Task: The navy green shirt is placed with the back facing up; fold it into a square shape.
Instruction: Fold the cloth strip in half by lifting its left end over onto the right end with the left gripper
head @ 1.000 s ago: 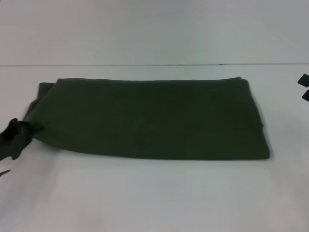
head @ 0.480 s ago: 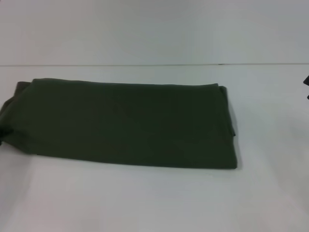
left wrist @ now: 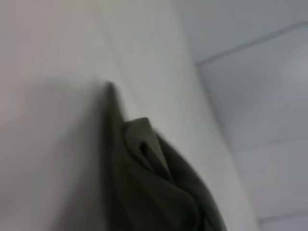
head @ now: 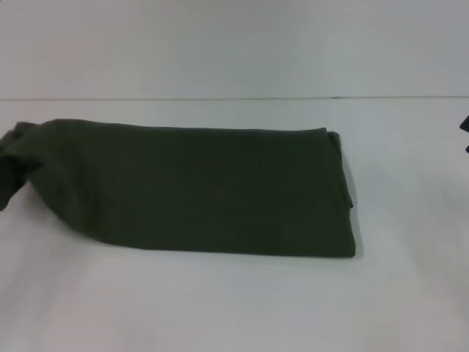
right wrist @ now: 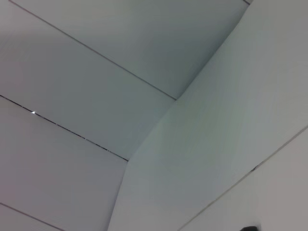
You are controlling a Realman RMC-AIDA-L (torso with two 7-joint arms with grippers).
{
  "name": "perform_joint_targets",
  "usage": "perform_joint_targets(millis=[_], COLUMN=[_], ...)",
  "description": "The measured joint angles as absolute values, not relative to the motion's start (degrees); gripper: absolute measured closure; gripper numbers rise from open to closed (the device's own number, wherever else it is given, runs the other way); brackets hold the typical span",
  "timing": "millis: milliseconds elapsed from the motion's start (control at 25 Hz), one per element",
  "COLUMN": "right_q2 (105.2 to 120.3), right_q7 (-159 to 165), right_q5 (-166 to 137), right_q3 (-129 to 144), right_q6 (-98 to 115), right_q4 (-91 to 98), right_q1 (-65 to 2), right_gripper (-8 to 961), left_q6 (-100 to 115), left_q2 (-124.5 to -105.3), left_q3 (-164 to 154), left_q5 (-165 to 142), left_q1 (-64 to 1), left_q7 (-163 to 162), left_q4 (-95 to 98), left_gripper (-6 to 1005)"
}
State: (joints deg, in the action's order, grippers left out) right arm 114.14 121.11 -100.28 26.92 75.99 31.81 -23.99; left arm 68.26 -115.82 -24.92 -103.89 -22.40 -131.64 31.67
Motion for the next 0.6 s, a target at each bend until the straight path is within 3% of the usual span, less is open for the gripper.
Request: perform_joint_targets(millis=[200,600], right_q2=[114.17,114.47], right_q7=[120.8,119.7], right_q5=[-100.3,-100.4], right_q3=[27.2,27.3], right_q6=[76.0,76.0], right_q4=[31.8,31.2], right_q1=[-24.0,-24.2], right_gripper=[195,195], left_q6=[76.7,81.4], left_q2=[-117.61,-123.79], left_q3=[-25.2,-40.9], left_q5=[-102.7,-103.0], left_q1=[-25.5,-35.1], left_q7=[-132.6,-134.4], left_q4=[37.2,46.7], left_gripper=[982,980])
